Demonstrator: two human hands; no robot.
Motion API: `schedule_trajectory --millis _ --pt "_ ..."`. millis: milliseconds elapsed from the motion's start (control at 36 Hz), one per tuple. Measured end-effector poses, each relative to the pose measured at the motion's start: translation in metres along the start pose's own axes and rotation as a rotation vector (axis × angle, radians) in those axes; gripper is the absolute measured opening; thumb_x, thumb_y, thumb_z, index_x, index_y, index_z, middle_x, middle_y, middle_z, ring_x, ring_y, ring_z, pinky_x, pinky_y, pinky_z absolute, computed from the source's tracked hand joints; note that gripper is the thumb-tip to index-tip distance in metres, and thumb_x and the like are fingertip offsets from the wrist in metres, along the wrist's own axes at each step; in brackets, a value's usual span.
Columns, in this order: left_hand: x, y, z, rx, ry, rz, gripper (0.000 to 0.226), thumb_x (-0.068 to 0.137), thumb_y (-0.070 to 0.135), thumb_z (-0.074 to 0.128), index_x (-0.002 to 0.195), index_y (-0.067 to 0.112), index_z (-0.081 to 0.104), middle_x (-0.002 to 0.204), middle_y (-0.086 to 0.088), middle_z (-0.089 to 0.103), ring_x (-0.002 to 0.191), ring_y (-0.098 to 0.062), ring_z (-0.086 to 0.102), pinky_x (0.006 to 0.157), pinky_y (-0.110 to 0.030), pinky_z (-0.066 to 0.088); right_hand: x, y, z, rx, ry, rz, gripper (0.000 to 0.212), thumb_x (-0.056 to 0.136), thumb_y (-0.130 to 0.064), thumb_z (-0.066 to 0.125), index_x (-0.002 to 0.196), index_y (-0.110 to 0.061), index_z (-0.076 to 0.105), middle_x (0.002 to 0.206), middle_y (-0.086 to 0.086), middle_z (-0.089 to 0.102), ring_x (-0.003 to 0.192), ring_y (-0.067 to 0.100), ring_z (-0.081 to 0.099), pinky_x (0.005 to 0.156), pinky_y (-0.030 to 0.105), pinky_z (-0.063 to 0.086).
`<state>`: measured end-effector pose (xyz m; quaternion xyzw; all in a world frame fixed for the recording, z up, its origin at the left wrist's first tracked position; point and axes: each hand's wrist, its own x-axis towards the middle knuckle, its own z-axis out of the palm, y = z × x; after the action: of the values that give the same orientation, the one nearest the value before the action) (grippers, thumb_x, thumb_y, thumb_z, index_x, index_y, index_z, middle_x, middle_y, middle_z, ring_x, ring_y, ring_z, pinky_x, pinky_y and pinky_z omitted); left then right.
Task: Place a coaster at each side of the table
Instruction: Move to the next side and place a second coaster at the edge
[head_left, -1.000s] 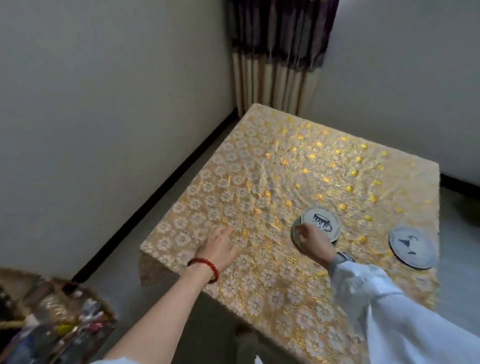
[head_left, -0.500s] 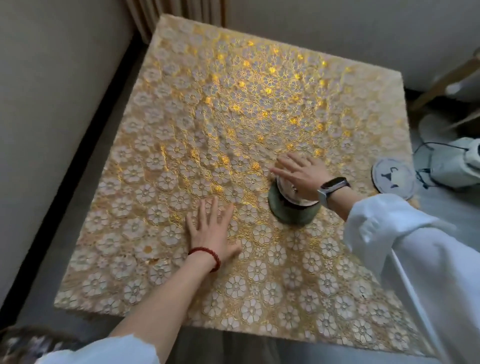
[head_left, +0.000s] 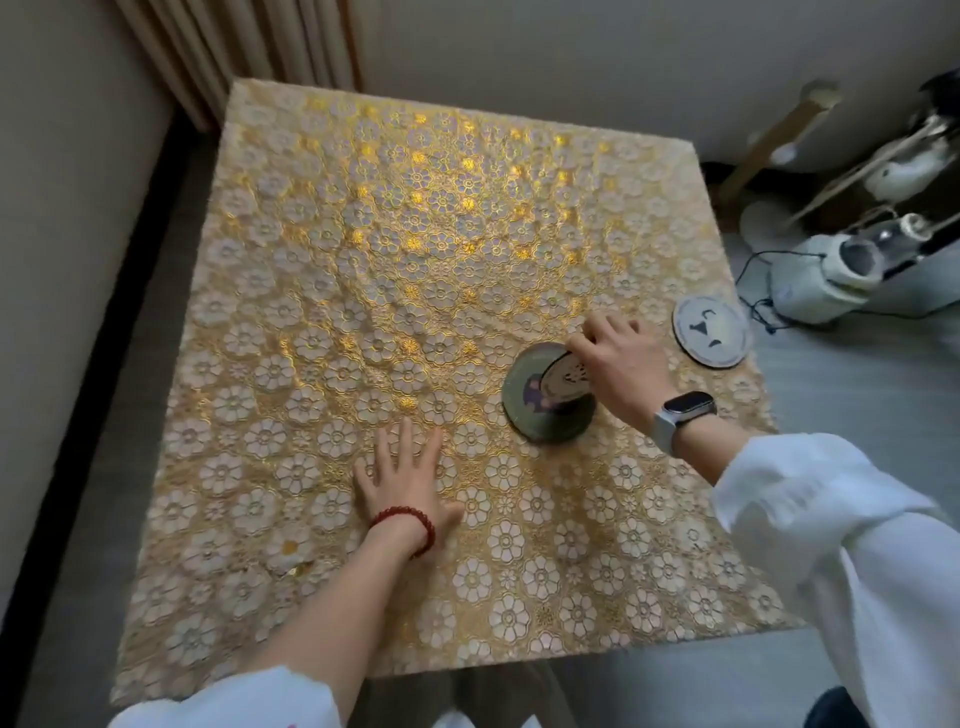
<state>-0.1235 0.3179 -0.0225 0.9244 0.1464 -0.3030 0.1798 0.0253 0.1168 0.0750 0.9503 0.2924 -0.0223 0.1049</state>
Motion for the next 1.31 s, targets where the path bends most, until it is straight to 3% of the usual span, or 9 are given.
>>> schedule_trajectory --millis 139,250,417,639,722,833,1028,1139,1306 --pt "-0.002 -0.002 -0.02 -0.043 -0.029 0.034 0.086 0.077 0.044 0.062 0.141 0.035 0.005 0.154 -0.001 -0.01 0.141 -0.029 -0.01 0.111 -0.059 0.004 -0.05 -0.009 -0.019 0.475 0.122 0.261 0.027 0.082 -0.001 0.054 0.106 -0.012 0.059 0.096 0.01 0.065 0.083 0.027 0.059 0.074 0.042 0.051" --pt "-0.015 -0.006 -0.017 -0.06 0.106 0.091 0.067 0.084 0.037 0.054 0.139 0.026 0.02 0.154 -0.005 0.008 0.141 -0.028 0.004 0.113 -0.055 0.009 -0.096 -0.026 -0.01 1.044 -0.042 0.586 0.019 0.089 -0.009 0.048 0.104 -0.011 0.059 0.099 0.006 0.063 0.087 0.017 0.058 0.069 0.023 0.053" --pt "-0.063 -0.005 0.022 -0.255 0.106 0.167 0.041 0.087 0.03 0.048 0.126 0.02 0.045 0.135 -0.004 0.044 0.124 -0.023 0.036 0.105 -0.043 0.034 -0.168 -0.071 0.03 1.554 -0.335 0.815 0.014 0.089 -0.012 0.049 0.087 -0.02 0.061 0.09 0.008 0.066 0.076 0.016 0.064 0.058 0.021 0.052" --pt "-0.106 -0.003 0.068 -0.3 0.057 0.095 0.034 0.089 0.03 0.047 0.121 0.02 0.053 0.108 -0.004 0.053 0.105 -0.021 0.044 0.093 -0.039 0.042 -0.205 -0.102 0.077 1.462 -0.451 0.939 0.011 0.085 -0.007 0.054 0.079 -0.014 0.06 0.087 0.011 0.066 0.079 0.025 0.065 0.071 0.042 0.057" --pt "-0.11 0.002 0.074 -0.304 0.084 0.097 0.034 0.089 0.029 0.046 0.121 0.018 0.051 0.106 -0.006 0.053 0.105 -0.022 0.043 0.09 -0.036 0.039 -0.21 -0.103 0.079 1.294 -0.416 0.811 0.01 0.083 -0.01 0.056 0.092 -0.014 0.057 0.092 0.014 0.067 0.082 0.028 0.065 0.073 0.048 0.057" --pt "-0.104 0.011 0.074 -0.38 0.099 0.085 0.043 0.088 0.027 0.049 0.129 0.016 0.044 0.114 -0.008 0.049 0.109 -0.022 0.043 0.094 -0.036 0.04 -0.211 -0.103 0.079 1.12 -0.364 0.714 0.025 0.084 -0.015 0.054 0.109 -0.013 0.055 0.102 0.01 0.067 0.084 0.02 0.063 0.07 0.035 0.054" --pt "-0.084 0.027 0.06 -0.438 0.102 0.216 0.06 0.083 0.038 0.055 0.137 0.028 0.029 0.129 -0.003 0.041 0.117 -0.019 0.04 0.098 -0.04 0.042 -0.175 -0.071 0.066 1.169 -0.541 0.434 0.042 0.089 -0.002 0.038 0.125 -0.02 0.048 0.125 0.007 0.057 0.096 0.014 0.058 0.073 0.024 0.052" --pt "-0.084 0.036 0.053 -0.558 -0.013 0.265 0.056 0.079 0.034 0.062 0.131 0.029 0.039 0.101 0.008 0.057 0.086 -0.008 0.057 0.075 -0.025 0.05 -0.143 -0.061 0.048 1.031 -0.674 0.167 0.045 0.089 -0.007 0.041 0.126 -0.031 0.048 0.124 0.004 0.059 0.111 0.025 0.054 0.08 0.037 0.055" --pt "-0.088 0.034 0.068 -0.639 0.092 -0.066 0.015 0.078 0.021 0.064 0.09 0.013 0.067 0.092 -0.001 0.069 0.079 -0.012 0.059 0.071 -0.027 0.049 -0.146 -0.074 0.056 1.081 -0.173 0.471 0.043 0.089 -0.017 0.049 0.131 -0.021 0.04 0.116 0.005 0.059 0.096 0.013 0.056 0.083 0.03 0.052"
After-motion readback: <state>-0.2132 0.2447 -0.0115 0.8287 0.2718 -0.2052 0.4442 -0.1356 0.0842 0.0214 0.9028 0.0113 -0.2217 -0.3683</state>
